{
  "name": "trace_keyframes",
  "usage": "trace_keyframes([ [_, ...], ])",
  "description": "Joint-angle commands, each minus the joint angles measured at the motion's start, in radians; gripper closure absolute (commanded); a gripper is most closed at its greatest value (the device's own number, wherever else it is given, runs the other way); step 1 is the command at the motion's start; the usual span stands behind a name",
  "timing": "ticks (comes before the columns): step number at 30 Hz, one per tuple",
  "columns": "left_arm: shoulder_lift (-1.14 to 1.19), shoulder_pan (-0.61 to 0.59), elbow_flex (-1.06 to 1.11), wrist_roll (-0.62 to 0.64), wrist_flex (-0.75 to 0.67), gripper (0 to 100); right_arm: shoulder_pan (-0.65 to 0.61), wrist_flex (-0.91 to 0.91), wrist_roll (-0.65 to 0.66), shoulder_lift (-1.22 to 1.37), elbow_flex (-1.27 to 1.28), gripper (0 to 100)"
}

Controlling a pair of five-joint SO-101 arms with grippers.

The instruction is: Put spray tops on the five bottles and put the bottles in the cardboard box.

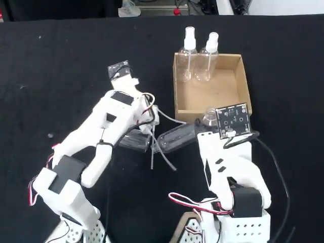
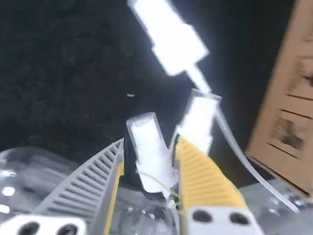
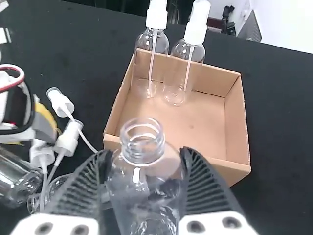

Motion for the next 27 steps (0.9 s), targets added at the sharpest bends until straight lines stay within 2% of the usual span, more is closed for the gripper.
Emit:
trace_keyframes([
  [1,-0.006,-0.018,-0.004,0.006,-0.006,85,0.015,-0.029,-0.008,-0.013,-0.002,98.8],
  [12,-0.017,-0.013,0.013,0.008,-0.009,85,0.015,-0.029,-0.008,-0.013,-0.002,98.8],
  [17,-0.015,-0.010,-0.028,0.008,-0.006,98,0.015,-0.029,-0.008,-0.013,-0.002,98.8],
  [20,-0.015,-0.013,-0.042,0.008,-0.012,95,0.015,-0.029,-0.008,-0.013,-0.002,98.8],
  [27,-0.018,-0.012,-0.082,0.005,-0.005,97,0.015,-0.029,-0.008,-0.013,-0.002,98.8],
])
